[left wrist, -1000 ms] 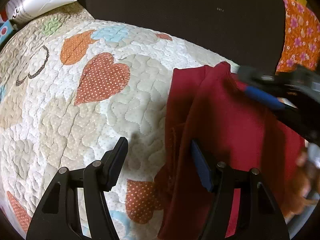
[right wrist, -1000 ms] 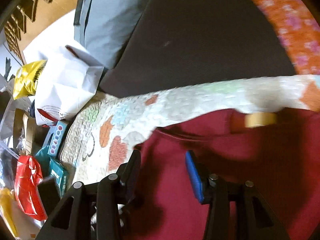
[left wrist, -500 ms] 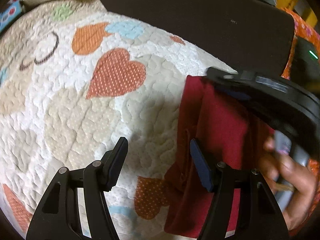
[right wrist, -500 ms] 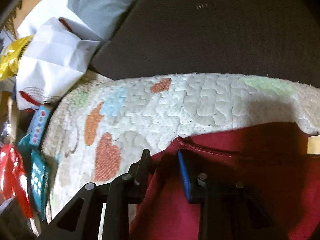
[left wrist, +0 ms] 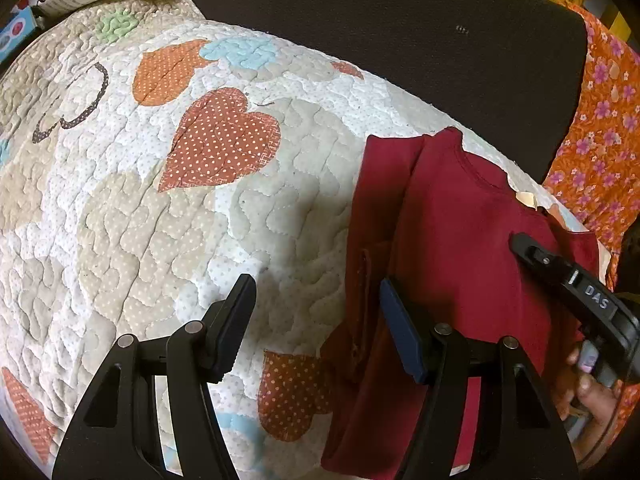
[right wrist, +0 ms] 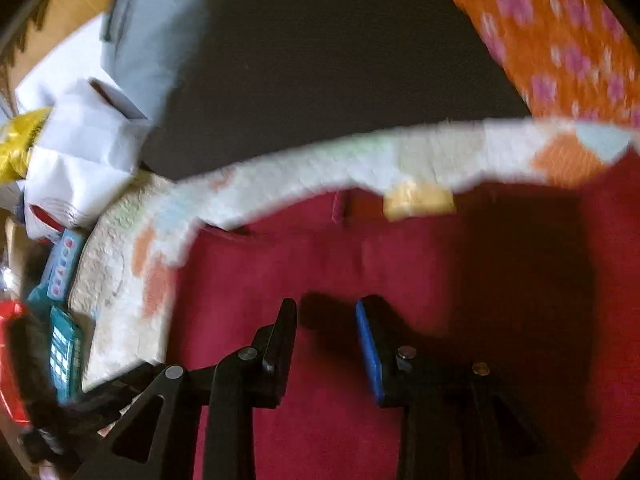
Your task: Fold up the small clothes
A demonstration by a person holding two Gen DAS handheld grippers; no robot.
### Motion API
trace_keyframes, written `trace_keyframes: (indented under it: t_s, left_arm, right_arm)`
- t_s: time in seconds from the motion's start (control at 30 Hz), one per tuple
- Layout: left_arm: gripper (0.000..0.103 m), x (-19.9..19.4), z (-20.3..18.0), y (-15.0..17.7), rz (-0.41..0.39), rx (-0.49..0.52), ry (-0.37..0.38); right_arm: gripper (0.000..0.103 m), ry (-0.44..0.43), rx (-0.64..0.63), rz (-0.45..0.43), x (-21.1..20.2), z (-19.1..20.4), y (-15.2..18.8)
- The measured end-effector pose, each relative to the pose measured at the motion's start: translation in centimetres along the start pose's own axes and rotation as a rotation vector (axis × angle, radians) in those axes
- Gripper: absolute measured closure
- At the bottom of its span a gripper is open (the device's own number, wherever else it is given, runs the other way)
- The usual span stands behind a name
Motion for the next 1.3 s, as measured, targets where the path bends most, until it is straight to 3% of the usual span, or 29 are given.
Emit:
trace_keyframes:
  t_s: [0.2, 0.47, 0.57, 0.63, 0.77, 0.93, 1.07, 1.1, 1.13, 1.23, 1.3]
  left_arm:
    - [0.039, -0.1, 0.4, -0.2, 0.009, -0.025, 0.023]
    - [0.039, -0.9, 0.7, 0.0, 0.035, -0.030, 0.050]
    - [0.036, -1.3, 1.3, 0.0, 0.052, -0.068, 0.128]
    - [0.023, -1.2, 2.2, 0.0, 0.084, -0.127, 0.207]
    - [0.021, -0.4, 2.7, 0.7, 0.155, -0.205, 0.300]
    - [0.021, 1.2, 0.9, 1.8, 0.189, -0.099, 0.205]
    - [0.015, 1.2, -0.1, 2.5, 0.136, -0.070, 0.183]
    - [0.016, 1.2, -0.3, 2.8, 0.121, -0.067, 0.198]
    - [0.032, 1.1, -0.6, 3.1, 0.107, -0.062, 0.231]
    - [0.062, 0.3, -2.0, 3.7, 0.081, -0.018, 0.276]
    - [0.068, -0.9, -2.7, 3.8, 0.058, 0.010, 0.356]
  right_arm:
    - [0.074, -0.047, -0.012, 0.010, -1.9, 1.6, 0.2]
    - [0.071, -0.031, -0.048, 0.030, -1.3, 1.3, 2.9]
    - [0.068, -0.042, -0.031, 0.046, -2.0, 1.9, 2.8]
    - [0.067, -0.073, -0.024, 0.042, -2.6, 2.3, 2.9]
    - [0.062, -0.058, -0.008, 0.066, -2.5, 1.4, 3.7]
    - [0.061, -0.116, 0.056, 0.043, -2.5, 0.6, 3.9]
    - [0.060, -0.121, 0.046, 0.049, -2.3, 0.8, 3.7]
    - [0.059, -0.123, 0.047, 0.049, -2.2, 0.8, 3.7]
    - [0.059, -0.128, 0.057, 0.048, -2.2, 0.8, 3.6]
    - [0.058, -0.166, 0.119, 0.053, -2.4, 0.5, 3.1]
    - [0.055, -0.227, 0.148, 0.051, -2.6, 1.0, 2.5]
Point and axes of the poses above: each gripper's, at about its wrist camera, not at the fingertips, and x roughly the way its jaws point, z to its left, y to its underside, the point moved 1 cm from there along x, roughly the way its jaws point, and after that the axes turned 5 degrees about -y, right-handed, at the moved point
